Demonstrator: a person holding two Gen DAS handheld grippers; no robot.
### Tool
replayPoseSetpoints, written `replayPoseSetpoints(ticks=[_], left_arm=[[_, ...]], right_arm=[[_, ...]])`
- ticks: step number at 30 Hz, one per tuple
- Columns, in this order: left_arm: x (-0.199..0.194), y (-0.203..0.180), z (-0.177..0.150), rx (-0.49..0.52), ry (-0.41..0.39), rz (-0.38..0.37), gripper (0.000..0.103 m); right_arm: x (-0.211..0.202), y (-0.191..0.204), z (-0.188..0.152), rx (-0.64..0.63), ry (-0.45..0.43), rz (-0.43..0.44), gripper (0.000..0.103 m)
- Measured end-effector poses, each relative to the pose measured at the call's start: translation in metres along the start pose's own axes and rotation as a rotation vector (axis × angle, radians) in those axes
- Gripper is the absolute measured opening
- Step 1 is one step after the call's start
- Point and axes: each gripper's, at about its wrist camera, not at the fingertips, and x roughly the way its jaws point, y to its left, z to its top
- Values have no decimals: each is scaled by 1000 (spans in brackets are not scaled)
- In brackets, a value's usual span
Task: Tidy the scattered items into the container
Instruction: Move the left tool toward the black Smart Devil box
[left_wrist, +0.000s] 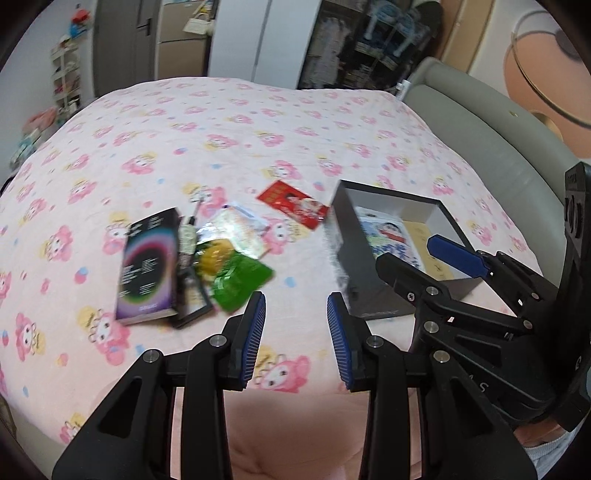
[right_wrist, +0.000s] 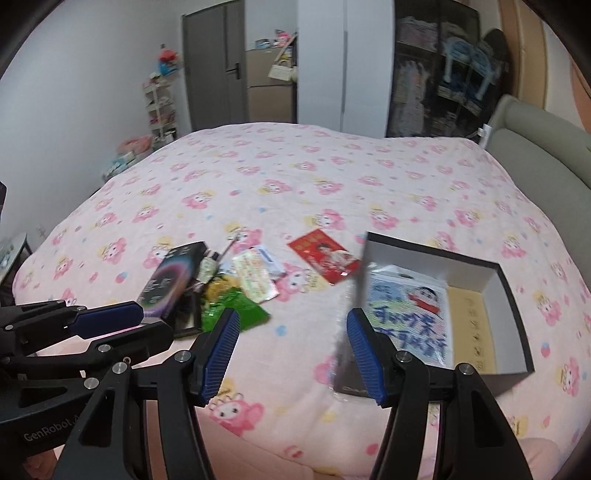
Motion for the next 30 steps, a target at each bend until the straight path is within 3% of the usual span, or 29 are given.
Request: replayPoseSetpoints(ticks=[13,19,30], left_arm=[[-13,88,-8,-137,-21,51,35],[2,120,-7,-180,7,31,39],[39,163,0,-221,70,57,38]], right_arm=[[36,82,23,-117,26,80,57],[62,101,31,-161,73,137,57],[122,124,38,-157,181,160,57]])
